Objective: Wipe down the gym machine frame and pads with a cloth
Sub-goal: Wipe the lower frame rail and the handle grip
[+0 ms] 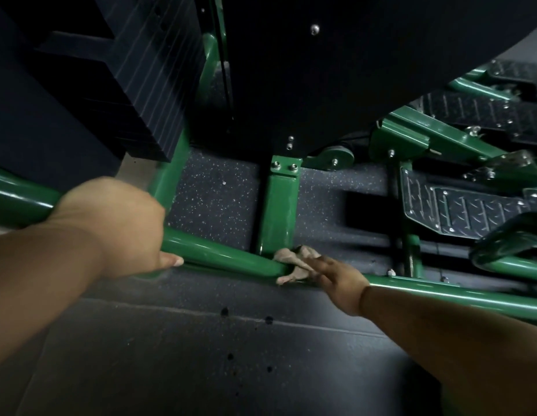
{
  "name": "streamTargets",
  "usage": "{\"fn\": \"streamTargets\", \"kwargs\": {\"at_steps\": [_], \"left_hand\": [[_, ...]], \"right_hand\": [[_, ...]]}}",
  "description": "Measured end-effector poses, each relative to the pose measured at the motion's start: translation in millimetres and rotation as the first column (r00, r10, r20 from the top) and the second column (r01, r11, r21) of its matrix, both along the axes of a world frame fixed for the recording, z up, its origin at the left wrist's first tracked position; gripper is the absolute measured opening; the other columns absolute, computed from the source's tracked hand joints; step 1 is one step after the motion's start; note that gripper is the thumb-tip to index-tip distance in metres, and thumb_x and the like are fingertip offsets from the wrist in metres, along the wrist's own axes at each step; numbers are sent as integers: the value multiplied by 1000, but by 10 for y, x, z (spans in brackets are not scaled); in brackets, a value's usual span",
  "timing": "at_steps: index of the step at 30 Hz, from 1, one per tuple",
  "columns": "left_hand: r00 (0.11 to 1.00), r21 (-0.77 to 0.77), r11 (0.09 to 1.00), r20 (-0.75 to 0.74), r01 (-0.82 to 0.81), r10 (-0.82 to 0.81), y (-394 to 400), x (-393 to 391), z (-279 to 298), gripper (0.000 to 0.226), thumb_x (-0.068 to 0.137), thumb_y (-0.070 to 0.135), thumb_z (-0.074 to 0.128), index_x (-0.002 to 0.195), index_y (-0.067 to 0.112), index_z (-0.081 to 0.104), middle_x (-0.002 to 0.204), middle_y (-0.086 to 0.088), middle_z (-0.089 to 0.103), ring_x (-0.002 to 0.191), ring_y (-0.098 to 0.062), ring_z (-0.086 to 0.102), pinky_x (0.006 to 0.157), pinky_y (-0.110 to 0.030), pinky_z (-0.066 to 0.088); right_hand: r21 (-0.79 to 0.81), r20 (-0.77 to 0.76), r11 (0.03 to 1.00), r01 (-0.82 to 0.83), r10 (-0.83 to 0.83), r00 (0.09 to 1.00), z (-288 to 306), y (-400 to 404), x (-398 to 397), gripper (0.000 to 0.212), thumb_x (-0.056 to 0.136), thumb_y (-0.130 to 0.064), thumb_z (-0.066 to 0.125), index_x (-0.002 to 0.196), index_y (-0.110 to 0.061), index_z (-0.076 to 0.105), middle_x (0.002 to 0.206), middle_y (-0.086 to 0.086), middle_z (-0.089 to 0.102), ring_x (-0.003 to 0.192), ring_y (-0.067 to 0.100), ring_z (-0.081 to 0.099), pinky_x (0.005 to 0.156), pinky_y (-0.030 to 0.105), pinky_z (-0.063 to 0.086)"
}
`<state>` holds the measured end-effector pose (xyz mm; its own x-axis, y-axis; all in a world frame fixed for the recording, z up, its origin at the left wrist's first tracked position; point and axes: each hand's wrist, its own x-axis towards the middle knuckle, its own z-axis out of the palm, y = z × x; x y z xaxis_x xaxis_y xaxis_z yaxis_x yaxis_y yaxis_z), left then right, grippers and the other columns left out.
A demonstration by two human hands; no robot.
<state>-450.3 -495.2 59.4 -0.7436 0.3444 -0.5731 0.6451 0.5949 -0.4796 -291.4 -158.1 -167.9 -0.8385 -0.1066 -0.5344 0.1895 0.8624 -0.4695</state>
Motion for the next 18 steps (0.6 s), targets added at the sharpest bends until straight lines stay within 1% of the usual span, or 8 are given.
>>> {"fn": "streamTargets", "kwargs": {"at_steps": [2, 4, 6, 8, 9, 12, 14, 18], "left_hand": [[1000, -15, 1000, 1, 17, -17, -5, -2, -13, 80, 79, 98, 22, 84, 29, 62, 73, 12, 60, 68, -8, 59, 67, -30, 57], [999, -13, 999, -11, 39, -39, -30, -14, -54, 82, 77, 98, 17, 82, 30, 62, 70, 11, 60, 66, -7, 59, 65, -30, 57], [999, 21, 999, -16, 45, -45, -72, -28, -91, 88, 70, 101, 11, 79, 30, 63, 66, 12, 59, 63, -8, 58, 64, -30, 57], [999, 12, 999, -11, 47, -47, -82, -42, -91, 102, 59, 105, -4, 76, 30, 63, 63, 12, 58, 61, -9, 57, 62, -30, 55], [999, -10, 999, -3, 41, -41, -91, -48, -94, 107, 54, 105, -10, 74, 29, 63, 62, 12, 58, 60, -9, 57, 62, -31, 55], [1000, -9, 1000, 14, -9, 10, -57, -34, -35, 94, 60, 105, 6, 77, 31, 62, 67, 12, 60, 66, -9, 59, 67, -32, 57], [998, -28, 998, 26, -55, 56, 1, -2, 3, 81, 71, 101, 19, 83, 32, 61, 74, 13, 61, 72, -9, 60, 71, -33, 58], [989, -82, 986, 24, -144, 146, 110, 57, 83, 76, 77, 98, 31, 99, 33, 64, 86, 13, 61, 87, -15, 64, 77, -34, 59]], "right_hand": [[121, 48, 989, 85, -91, 995, -35, 423, 154, 55, 110, -50, 39, 163, -41, 31, 164, -1, 44, 147, 25, 45, 116, 29, 34], [249, 85, 954, 170, -197, 977, -35, 817, 291, 58, 106, -60, 34, 158, -36, 44, 154, 2, 56, 136, 27, 56, 109, 33, 44], [351, 119, 926, 141, -193, 974, -3, 960, 340, 46, 111, -47, 38, 153, -32, 49, 149, 7, 60, 125, 29, 62, 102, 36, 50], [390, 125, 920, 25, -80, 989, 16, 813, 277, 52, 110, -27, 40, 162, -31, 34, 157, 9, 51, 129, 32, 60, 104, 39, 50], [365, 115, 931, 10, -56, 992, 13, 631, 209, 58, 109, -26, 39, 165, -32, 25, 160, 10, 47, 132, 34, 58, 106, 39, 49], [224, 47, 973, -56, 47, 998, -12, -57, -15, 61, 112, -36, 33, 167, -40, 7, 168, 8, 34, 146, 33, 44, 116, 39, 38], [210, 8, 967, -145, 146, 989, 13, -363, -79, 58, 114, -40, 29, 167, -41, 4, 172, 5, 26, 152, 31, 35, 122, 40, 31], [251, 52, 960, -127, 117, 992, -88, -108, -50, 61, 113, -35, 34, 167, -39, 6, 168, 5, 35, 145, 32, 46, 116, 41, 39]]}}
